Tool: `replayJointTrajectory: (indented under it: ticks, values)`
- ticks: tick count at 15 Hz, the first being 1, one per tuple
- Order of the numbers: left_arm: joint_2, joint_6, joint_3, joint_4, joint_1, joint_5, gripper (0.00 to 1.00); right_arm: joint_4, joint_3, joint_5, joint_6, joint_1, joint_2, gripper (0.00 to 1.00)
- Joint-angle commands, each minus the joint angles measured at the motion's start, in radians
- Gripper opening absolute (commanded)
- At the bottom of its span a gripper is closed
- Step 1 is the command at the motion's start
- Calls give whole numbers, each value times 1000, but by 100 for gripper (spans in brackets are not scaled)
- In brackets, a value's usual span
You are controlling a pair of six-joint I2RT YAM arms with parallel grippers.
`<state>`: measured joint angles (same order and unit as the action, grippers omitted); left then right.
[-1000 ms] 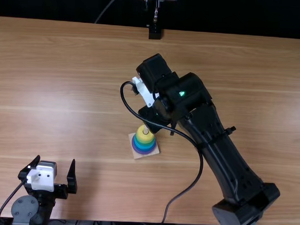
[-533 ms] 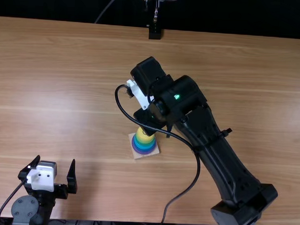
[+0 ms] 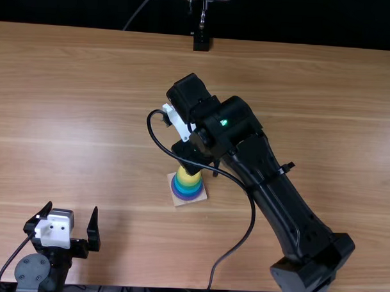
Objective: Build the Hanoi tower: stack the rings onto the peg from bottom to top in this color order: purple, dark blue, light blue, dark green, light green, yellow, orange.
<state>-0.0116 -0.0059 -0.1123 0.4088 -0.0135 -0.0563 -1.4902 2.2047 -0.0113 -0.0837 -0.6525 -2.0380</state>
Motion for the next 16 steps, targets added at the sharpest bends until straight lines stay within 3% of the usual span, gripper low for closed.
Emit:
replayJointTrajectory:
  ticks: [1, 10, 11, 12, 16]
  values:
    - [12, -5, 112, 77, -8, -4, 100, 2, 6, -7, 1, -18, -14, 0]
    - [12, -5, 112, 77, -8, -4, 100, 0, 0, -7, 3, -38, -47, 3]
    - [12, -5, 112, 77, -8, -4, 100, 0, 0, -2, 3, -38, -50, 64]
    - [12, -5, 112, 77, -8, -4, 100, -4, -5, 2, -1, -38, -50, 100]
    - [12, -5, 112, 77, -8, -4, 100, 5, -16, 6, -1, -32, -48, 100]
